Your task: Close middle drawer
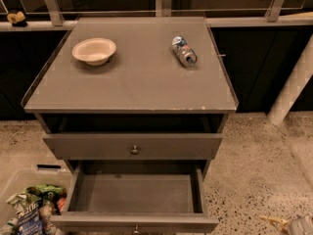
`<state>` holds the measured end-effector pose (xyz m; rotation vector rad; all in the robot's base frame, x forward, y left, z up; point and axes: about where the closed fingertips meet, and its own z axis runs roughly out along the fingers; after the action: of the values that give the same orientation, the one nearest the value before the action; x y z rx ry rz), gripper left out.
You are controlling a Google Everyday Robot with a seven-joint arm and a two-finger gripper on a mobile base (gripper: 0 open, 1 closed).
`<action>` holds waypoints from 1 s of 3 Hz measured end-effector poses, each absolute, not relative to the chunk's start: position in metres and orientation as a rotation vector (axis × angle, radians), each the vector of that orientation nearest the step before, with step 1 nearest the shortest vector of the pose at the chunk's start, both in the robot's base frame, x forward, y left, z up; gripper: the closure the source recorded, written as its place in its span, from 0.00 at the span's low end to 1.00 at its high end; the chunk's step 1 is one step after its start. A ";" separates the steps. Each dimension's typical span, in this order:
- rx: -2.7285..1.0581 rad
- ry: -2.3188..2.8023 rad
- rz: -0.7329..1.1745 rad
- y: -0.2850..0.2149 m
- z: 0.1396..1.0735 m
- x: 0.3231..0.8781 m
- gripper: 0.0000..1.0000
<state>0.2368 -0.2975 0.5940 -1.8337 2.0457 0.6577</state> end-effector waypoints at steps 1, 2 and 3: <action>-1.885 1.978 0.753 -0.286 0.584 0.229 0.00; -1.951 1.873 0.890 -0.266 0.562 0.211 0.00; -1.986 1.809 0.970 -0.255 0.549 0.200 0.00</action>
Offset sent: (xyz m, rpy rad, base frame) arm -0.0476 0.0532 -0.0586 0.2055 0.1389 0.2884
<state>0.2002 -0.2552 0.5493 -1.9858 1.8086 0.9703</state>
